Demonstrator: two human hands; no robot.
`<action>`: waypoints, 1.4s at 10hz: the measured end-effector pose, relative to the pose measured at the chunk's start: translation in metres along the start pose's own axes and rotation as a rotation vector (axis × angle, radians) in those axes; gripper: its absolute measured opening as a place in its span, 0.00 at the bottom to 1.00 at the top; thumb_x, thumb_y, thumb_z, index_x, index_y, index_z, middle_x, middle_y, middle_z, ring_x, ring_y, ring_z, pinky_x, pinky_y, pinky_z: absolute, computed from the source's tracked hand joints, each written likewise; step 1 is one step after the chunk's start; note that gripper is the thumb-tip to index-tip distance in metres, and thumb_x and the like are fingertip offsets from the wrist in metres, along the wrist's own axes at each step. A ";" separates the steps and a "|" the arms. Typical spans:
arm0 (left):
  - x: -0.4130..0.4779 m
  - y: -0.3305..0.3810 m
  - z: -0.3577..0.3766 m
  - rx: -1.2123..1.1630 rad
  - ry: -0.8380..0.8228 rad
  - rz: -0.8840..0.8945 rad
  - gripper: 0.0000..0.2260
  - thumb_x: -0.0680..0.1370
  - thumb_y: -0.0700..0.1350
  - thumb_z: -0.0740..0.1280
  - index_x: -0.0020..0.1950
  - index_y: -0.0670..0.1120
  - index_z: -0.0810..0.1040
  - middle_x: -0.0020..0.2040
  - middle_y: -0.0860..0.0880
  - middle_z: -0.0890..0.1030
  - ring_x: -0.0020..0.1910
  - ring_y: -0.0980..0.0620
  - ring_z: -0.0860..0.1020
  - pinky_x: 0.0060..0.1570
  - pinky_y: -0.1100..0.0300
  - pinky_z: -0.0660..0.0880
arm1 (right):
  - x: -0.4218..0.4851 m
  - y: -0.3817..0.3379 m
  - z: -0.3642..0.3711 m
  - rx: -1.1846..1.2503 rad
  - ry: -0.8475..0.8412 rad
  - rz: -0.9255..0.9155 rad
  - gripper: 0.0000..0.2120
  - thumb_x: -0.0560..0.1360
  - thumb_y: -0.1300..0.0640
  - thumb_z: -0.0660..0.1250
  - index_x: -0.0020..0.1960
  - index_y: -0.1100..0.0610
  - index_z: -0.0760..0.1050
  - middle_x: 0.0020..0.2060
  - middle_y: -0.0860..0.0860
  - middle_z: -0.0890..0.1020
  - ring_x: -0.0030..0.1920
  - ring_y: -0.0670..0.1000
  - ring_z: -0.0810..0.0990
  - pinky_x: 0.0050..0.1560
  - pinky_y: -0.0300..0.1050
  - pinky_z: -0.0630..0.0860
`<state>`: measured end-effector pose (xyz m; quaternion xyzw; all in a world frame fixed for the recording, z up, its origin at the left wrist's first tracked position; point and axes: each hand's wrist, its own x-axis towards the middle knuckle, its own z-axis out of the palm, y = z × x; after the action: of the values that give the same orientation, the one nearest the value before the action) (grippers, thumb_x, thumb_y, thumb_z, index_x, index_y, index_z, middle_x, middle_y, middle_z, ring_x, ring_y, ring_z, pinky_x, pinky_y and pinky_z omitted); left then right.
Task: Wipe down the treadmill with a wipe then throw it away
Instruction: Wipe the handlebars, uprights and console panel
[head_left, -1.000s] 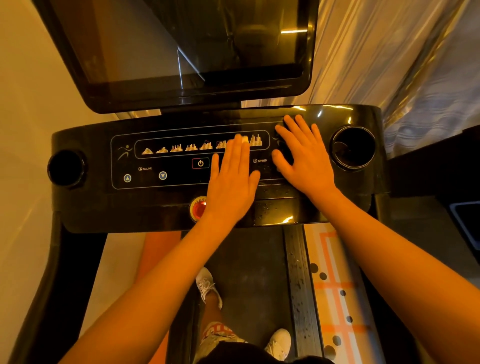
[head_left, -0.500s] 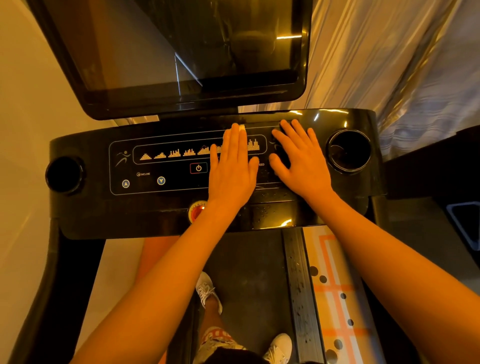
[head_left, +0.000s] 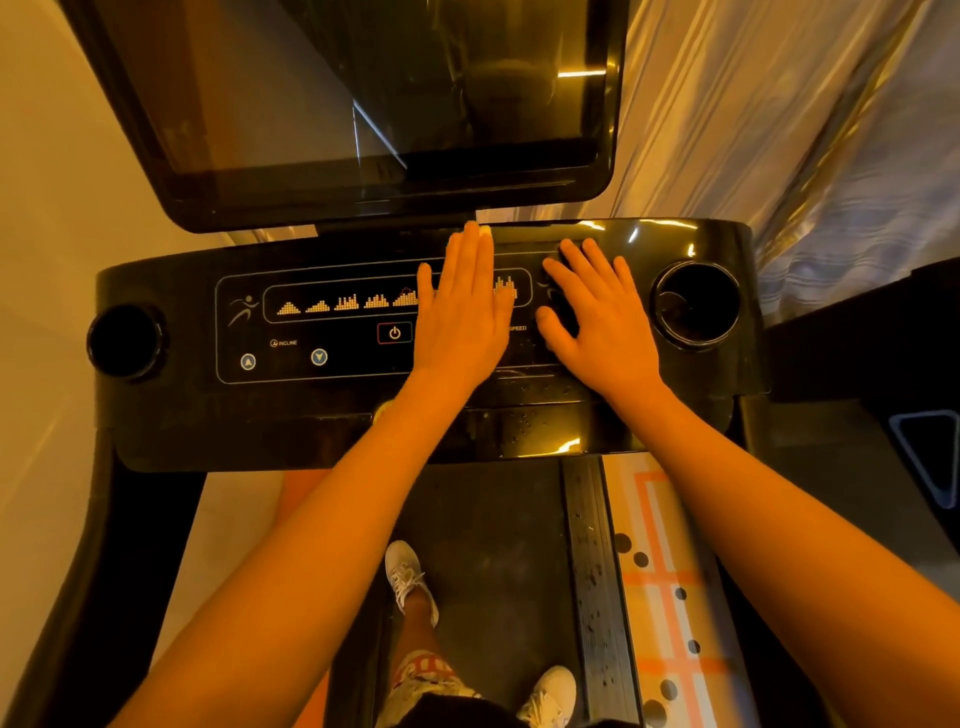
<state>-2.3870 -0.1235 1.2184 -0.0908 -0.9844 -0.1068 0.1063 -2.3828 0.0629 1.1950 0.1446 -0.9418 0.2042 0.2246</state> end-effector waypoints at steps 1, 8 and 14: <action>0.012 0.006 -0.002 -0.003 -0.003 -0.020 0.29 0.87 0.54 0.48 0.84 0.45 0.44 0.84 0.45 0.45 0.83 0.46 0.44 0.79 0.39 0.45 | 0.000 0.000 0.000 0.001 0.000 0.001 0.27 0.83 0.44 0.59 0.79 0.52 0.66 0.81 0.53 0.63 0.82 0.54 0.54 0.80 0.55 0.46; -0.133 0.011 0.048 0.051 0.005 -0.007 0.30 0.86 0.55 0.46 0.84 0.45 0.42 0.84 0.46 0.44 0.83 0.47 0.44 0.80 0.42 0.50 | 0.001 0.002 -0.001 0.030 0.006 -0.003 0.26 0.83 0.45 0.60 0.79 0.52 0.67 0.80 0.53 0.64 0.82 0.54 0.55 0.80 0.55 0.46; -0.015 0.018 0.011 0.036 0.017 -0.050 0.30 0.86 0.56 0.47 0.84 0.46 0.42 0.84 0.46 0.43 0.83 0.47 0.43 0.78 0.42 0.43 | 0.000 0.001 0.001 0.016 0.013 -0.001 0.26 0.83 0.45 0.61 0.79 0.52 0.67 0.80 0.52 0.63 0.82 0.53 0.54 0.81 0.54 0.46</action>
<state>-2.3705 -0.1056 1.2077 -0.0631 -0.9872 -0.0924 0.1137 -2.3832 0.0636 1.1938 0.1456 -0.9385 0.2125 0.2299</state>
